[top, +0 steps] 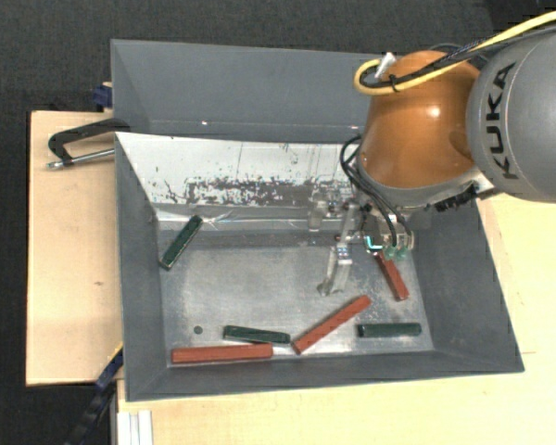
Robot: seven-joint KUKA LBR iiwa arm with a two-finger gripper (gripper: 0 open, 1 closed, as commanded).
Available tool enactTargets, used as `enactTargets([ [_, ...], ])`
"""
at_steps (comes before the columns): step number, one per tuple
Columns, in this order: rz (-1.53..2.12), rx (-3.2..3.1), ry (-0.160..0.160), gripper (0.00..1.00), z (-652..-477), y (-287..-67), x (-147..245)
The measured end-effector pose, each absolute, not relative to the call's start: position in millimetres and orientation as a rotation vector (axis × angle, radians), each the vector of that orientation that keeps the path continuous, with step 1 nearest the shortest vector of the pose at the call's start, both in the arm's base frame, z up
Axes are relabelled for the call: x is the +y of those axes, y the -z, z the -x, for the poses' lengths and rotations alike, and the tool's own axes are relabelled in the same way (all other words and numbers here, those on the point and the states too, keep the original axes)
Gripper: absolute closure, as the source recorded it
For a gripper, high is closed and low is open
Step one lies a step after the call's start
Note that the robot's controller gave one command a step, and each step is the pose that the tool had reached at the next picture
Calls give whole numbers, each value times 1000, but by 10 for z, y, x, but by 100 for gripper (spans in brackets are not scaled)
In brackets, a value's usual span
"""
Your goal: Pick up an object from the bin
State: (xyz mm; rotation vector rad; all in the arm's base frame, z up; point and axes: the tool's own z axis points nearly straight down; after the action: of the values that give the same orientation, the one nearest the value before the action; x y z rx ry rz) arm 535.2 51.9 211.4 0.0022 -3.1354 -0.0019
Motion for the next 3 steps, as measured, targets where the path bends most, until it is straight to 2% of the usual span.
enactTargets([
  [1,-1,-3143,3,0,-5367,-2152,517],
  [2,-53,-3152,3,0,-5428,-1758,377],
  [3,143,-3139,2,0,-5361,-1299,239],
])
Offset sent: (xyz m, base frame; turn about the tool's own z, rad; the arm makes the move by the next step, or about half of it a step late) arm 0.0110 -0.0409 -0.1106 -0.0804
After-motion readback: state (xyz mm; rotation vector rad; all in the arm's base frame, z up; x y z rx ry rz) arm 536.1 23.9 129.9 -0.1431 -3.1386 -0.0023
